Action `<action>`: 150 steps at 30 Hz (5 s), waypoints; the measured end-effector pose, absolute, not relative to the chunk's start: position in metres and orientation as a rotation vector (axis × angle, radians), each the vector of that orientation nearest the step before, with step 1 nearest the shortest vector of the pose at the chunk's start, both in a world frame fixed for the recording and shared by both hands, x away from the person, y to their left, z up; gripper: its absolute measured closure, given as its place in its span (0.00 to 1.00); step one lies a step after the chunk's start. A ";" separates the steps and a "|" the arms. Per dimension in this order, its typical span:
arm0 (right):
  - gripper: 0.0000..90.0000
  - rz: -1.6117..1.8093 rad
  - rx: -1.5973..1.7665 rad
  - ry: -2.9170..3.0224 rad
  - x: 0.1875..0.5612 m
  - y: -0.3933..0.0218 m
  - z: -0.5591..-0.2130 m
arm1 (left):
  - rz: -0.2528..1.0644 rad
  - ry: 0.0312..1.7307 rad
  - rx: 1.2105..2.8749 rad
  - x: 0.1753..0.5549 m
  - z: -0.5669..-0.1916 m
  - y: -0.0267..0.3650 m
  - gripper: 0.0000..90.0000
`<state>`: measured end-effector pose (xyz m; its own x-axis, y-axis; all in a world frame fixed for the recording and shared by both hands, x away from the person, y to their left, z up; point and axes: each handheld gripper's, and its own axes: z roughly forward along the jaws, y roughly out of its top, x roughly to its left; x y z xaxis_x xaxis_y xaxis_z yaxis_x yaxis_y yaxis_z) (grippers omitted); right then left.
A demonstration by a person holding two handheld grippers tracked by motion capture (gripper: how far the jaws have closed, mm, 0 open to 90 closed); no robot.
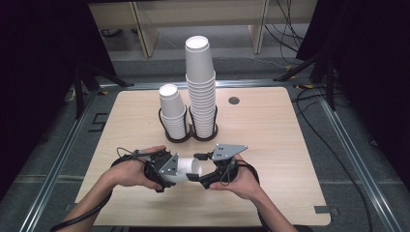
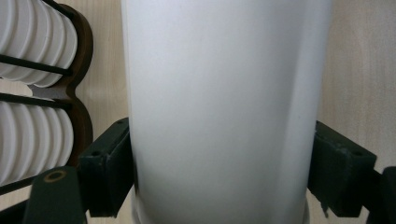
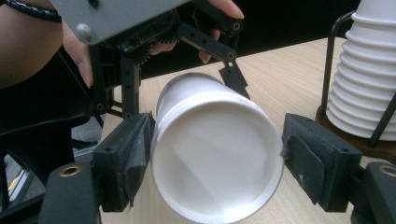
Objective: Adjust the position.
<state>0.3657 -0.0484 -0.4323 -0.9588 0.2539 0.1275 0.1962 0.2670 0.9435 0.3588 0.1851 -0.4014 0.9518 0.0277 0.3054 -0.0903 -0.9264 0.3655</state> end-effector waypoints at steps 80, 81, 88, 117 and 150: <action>0.31 1.858 0.382 2.464 0.366 -0.058 -0.439 | 0.432 -0.069 2.495 0.357 -0.398 0.195 0.02; 0.31 1.858 0.383 2.463 0.366 -0.058 -0.439 | 0.444 -0.063 2.482 0.357 -0.398 0.196 0.02; 0.31 1.896 0.398 2.432 0.365 -0.061 -0.440 | 0.436 -0.010 2.414 0.359 -0.400 0.203 0.03; 0.31 1.977 0.396 2.364 0.366 -0.065 -0.441 | 0.378 0.143 2.238 0.361 -0.407 0.213 0.00; 0.31 2.100 0.335 2.286 0.367 -0.072 -0.436 | 0.278 0.179 2.035 0.366 -0.415 0.226 0.00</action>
<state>0.3673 -0.0716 -0.4362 -0.9768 0.1701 0.1299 0.1439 0.0726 0.9869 0.3658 0.2264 -0.4153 0.9621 0.2453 0.1193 0.0074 -0.4606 0.8876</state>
